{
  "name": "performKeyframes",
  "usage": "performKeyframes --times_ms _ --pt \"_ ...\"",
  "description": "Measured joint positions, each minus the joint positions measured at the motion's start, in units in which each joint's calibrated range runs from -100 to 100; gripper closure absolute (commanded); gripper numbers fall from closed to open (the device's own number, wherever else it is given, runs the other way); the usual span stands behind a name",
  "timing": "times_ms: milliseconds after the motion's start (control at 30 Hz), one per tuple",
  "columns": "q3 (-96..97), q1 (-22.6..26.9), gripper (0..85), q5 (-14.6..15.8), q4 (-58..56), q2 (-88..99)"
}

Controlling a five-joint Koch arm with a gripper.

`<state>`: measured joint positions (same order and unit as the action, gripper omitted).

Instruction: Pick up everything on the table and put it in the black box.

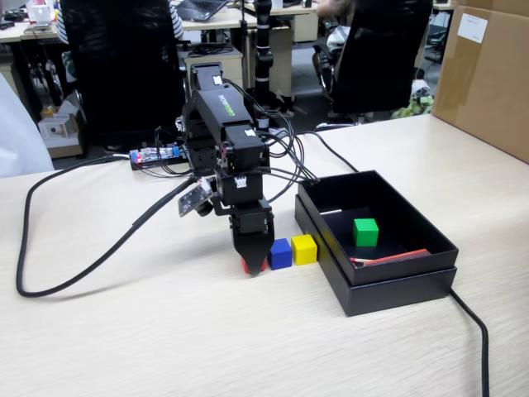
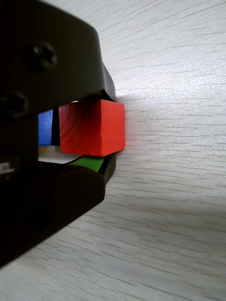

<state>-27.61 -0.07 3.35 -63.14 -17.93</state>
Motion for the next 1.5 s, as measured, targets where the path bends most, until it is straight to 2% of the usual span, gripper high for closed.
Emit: performKeyframes --times_ms 167,233,267,433,700,900,1233,1333,1500 --pt "-0.73 0.39 76.2 0.00 -0.54 13.33" --pt "-4.47 2.88 76.2 0.10 -2.09 20.84" --pt "-4.75 3.03 76.2 0.10 -2.09 20.97" --pt "-11.23 9.96 76.1 0.10 -3.33 25.37" --pt "-12.96 17.24 75.8 0.63 -3.95 17.09" --pt "-12.96 19.19 75.7 1.03 -5.81 7.64" --pt "-14.70 19.34 75.1 1.47 -5.11 -3.11" --pt "-14.79 19.34 69.2 1.47 -5.03 -5.31" --pt "-14.88 19.34 52.3 1.47 -4.96 -7.38"
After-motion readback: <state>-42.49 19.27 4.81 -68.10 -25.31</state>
